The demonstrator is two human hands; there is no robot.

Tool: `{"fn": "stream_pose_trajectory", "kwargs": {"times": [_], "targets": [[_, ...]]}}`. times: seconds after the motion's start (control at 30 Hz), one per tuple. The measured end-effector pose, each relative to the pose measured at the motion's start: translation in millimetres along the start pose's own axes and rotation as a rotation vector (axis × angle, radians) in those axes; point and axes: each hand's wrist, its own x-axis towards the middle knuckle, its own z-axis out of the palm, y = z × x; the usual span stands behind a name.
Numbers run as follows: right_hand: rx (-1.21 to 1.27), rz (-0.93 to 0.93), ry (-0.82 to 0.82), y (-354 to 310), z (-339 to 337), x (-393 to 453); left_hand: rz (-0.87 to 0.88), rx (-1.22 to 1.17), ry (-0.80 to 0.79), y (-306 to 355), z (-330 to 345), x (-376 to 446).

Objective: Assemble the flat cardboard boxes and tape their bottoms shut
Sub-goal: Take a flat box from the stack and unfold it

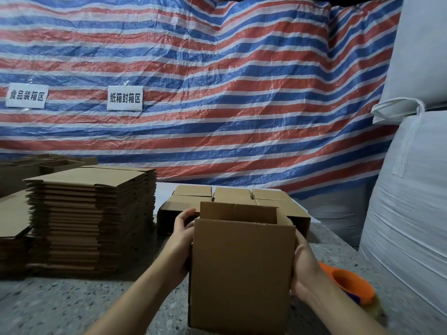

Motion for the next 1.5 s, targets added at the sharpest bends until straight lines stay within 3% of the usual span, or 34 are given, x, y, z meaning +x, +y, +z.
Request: {"fn": "stream_pose_trajectory", "kwargs": {"times": [0.2,0.4,0.73,1.03,1.27,1.5], "targets": [[-0.016,0.022,0.025,3.4,-2.1,-0.1,0.062,0.112,-0.103,-3.2,-5.0,-4.6],[-0.138,0.064,0.026,-2.0,-0.9,-1.3,0.06,0.121,-0.125,-2.1,-6.3,-6.4],[-0.142,0.058,-0.006,-4.2,-2.3,1.2,0.05,0.129,-0.214,4.9,-12.7,-9.8],[-0.086,0.034,-0.032,-8.7,-1.8,5.1,0.108,0.26,-0.172,-1.3,-12.8,-6.3],[-0.072,0.02,-0.067,-6.5,-4.0,7.0,0.17,0.328,-0.402,5.6,-27.1,-6.8],[-0.056,-0.065,-0.125,-6.4,-3.2,4.2,0.193,0.356,-0.224,2.2,-19.4,-4.9]]}}
